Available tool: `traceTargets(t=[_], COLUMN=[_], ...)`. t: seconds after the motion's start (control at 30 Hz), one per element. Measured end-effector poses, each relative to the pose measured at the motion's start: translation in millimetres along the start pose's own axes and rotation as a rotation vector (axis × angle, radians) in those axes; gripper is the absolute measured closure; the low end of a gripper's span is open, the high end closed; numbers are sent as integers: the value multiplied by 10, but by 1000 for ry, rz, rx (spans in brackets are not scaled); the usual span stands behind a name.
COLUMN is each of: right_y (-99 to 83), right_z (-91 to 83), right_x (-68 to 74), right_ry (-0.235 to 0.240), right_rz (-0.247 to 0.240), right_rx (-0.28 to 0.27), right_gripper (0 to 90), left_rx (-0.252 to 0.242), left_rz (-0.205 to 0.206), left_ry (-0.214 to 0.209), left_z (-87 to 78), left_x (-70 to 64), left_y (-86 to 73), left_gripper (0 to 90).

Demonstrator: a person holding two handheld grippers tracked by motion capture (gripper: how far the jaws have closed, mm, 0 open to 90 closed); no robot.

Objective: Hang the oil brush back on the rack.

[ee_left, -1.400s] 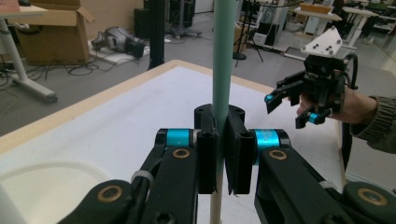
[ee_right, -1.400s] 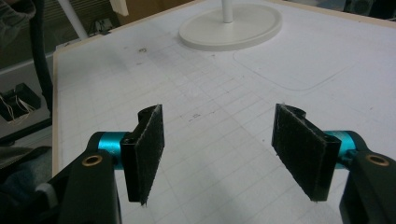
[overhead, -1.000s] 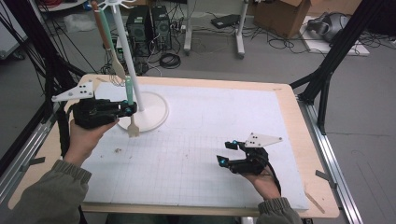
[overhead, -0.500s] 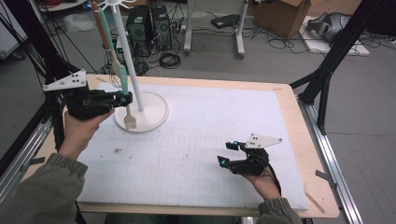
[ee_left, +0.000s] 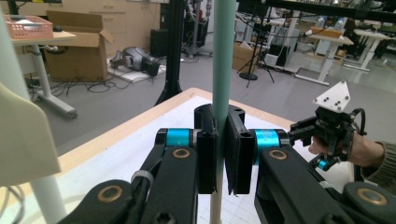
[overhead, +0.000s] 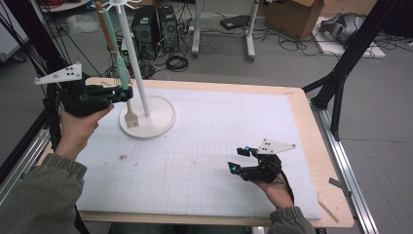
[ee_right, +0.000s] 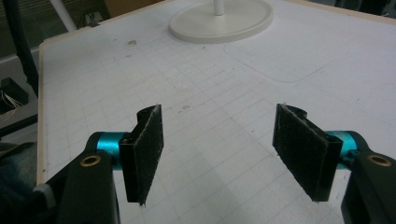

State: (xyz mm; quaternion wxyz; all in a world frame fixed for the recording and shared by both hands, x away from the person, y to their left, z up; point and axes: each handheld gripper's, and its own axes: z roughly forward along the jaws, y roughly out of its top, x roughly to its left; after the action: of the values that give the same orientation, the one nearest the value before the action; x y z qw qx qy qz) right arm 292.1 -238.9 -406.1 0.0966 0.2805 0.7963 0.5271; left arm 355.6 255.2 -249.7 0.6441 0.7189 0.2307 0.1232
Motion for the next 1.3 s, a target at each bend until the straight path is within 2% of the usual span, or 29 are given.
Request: traceTargets(t=[0.43,0.6,0.83,0.9,1.3], right_y=[-6,-9,-8,-10,-6], right_z=[18,28,46,46,70], right_x=[6,6,29,27,36], right_ry=[1,6,17,17,22], right_rz=[4,1,-8,-4,-9], right_rx=[10,12,17,16,16], right_gripper=[324,324,323,323,322], left_rx=[-9,-17,-7,-18,-9], left_rz=[8,0,15,7,8], left_ry=[25,21,28,25,52], left_z=[-31,9,73,89,170], left_x=[82,112,139,161,242], left_y=[222,308,413,438,552], left_gripper=[839,839,839,839,839])
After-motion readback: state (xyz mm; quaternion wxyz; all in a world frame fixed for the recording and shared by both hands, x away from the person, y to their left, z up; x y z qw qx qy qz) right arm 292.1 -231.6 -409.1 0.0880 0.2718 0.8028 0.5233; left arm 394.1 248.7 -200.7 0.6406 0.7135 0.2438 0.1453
